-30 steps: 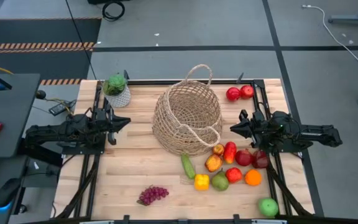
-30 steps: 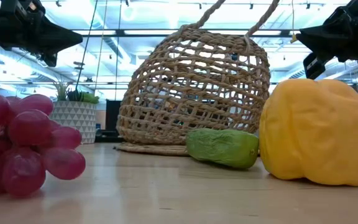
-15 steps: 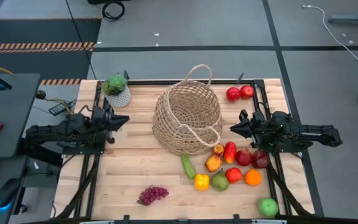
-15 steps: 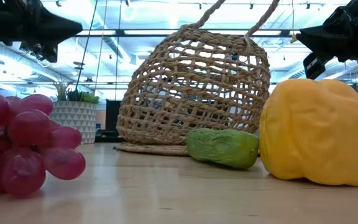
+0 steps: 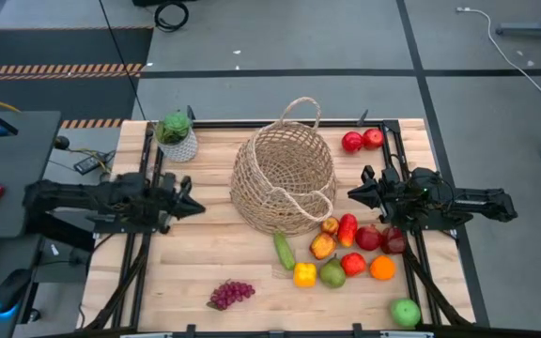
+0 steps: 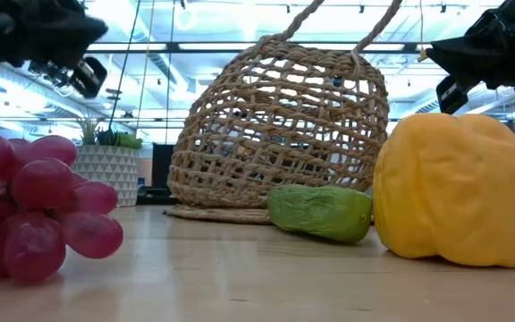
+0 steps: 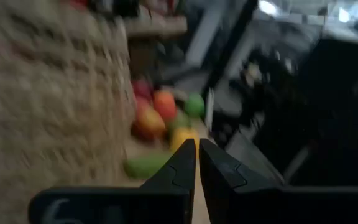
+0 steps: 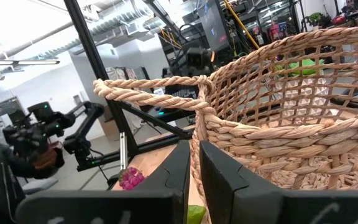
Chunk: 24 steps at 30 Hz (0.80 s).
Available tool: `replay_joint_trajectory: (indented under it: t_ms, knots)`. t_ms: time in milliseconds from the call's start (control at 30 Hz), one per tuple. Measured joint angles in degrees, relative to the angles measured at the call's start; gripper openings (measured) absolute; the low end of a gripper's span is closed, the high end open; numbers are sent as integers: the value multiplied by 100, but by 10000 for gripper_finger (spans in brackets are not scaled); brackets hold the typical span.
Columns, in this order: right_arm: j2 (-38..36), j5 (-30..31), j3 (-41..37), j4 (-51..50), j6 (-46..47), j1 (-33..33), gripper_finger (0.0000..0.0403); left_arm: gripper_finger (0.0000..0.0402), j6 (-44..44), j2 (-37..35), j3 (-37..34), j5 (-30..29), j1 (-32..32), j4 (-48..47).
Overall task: Build produce basket
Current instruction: Put the green cucumber into the brown basket
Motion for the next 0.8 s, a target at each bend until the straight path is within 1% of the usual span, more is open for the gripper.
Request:
replay_joint_trajectory:
  t_ms: [133, 200, 333, 467, 633, 800]
  knots:
    - [0, 1, 0, 2, 1, -1, 41, 31, 10, 786, 29, 47, -543, 417]
    - [0, -1, 0, 0, 1, 0, 41, 33, 141, 1109, 183, 11, -883, 513]
    - [0, -2, -1, 2, 0, 1, 41, 34, 554, 1712, 601, -594, -1554, 392]
    - [0, -2, 2, 2, 1, 1, 41, 34, 1051, 2387, 1054, -1260, -2069, 182]
    - [0, -1, 1, 0, -1, -1, 41, 47, 1197, 3338, 1623, -1991, -2343, 17]
    - [0, -2, 2, 2, -1, -1, 41, 63, 1119, 4342, 2388, -2121, -2325, -271]
